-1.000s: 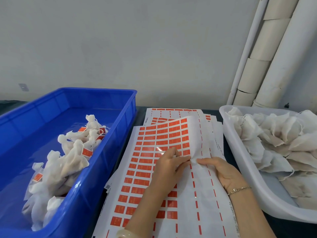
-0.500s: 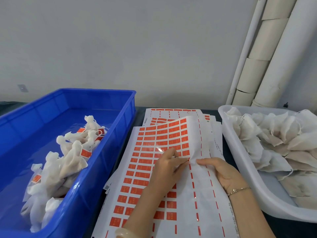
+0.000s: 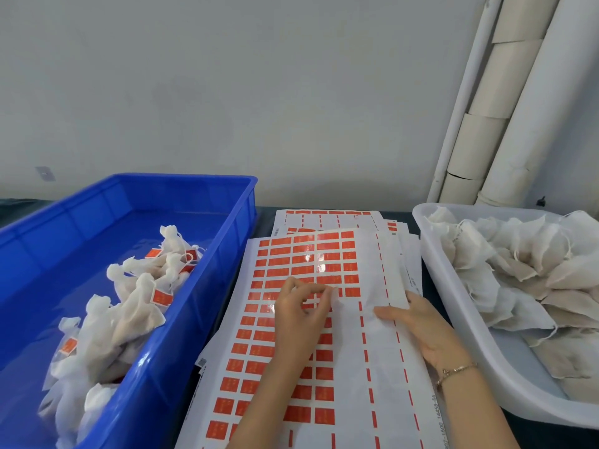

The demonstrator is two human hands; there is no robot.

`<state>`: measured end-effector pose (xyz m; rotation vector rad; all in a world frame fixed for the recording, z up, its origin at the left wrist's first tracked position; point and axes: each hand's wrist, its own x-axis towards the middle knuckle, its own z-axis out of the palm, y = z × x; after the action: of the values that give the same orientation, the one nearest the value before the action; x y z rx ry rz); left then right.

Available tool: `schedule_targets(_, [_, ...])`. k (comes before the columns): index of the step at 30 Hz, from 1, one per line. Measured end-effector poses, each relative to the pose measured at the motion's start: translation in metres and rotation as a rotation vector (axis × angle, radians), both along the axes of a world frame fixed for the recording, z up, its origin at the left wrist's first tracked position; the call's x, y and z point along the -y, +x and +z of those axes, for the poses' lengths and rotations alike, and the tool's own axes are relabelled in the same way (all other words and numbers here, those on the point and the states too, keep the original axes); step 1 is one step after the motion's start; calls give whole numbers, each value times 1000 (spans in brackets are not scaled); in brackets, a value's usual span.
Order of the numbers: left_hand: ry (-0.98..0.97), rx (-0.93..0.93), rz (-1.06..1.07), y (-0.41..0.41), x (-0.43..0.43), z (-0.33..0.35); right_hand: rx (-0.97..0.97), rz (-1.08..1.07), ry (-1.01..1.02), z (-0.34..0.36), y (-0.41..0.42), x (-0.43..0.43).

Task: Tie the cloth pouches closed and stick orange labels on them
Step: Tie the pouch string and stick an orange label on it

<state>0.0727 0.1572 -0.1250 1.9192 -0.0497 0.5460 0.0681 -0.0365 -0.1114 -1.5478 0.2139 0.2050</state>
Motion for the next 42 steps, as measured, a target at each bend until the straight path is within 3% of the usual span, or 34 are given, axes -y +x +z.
schedule_targets(3, [-89, -23, 16, 0, -4, 5, 139, -197, -176, -3, -1, -6])
schedule_targets(6, [-145, -46, 6, 0, -5, 7, 421, -380, -447, -5, -1, -16])
schedule_targets(9, [-182, -58, -56, -1, -4, 7, 545, -272, -449, -1, -5, -31])
schedule_targets(14, [-190, -36, -225, -4, -2, 5, 569, -31, -459, 2, -6, -50])
schedule_targets(19, [-197, -35, -345, -8, -3, 9, 572, -94, -449, -4, -4, -43])
schedule_targets(23, [-288, -127, -414, -8, -6, 10, 554, -178, -225, 2, -5, -34])
schedule_targets(27, [-349, -166, -441, -6, -8, 9, 489, -74, -126, 7, -7, -35])
schedule_targets(32, [-353, -122, -462, -5, -8, 6, 267, 163, -220, 7, 1, -49])
schedule_targets(34, [-349, -116, -459, -5, -8, 6, 262, 207, -218, 3, -1, -49])
schedule_targets(42, [-224, -92, -359, -6, -6, 2, 338, 124, -79, 2, -3, -38])
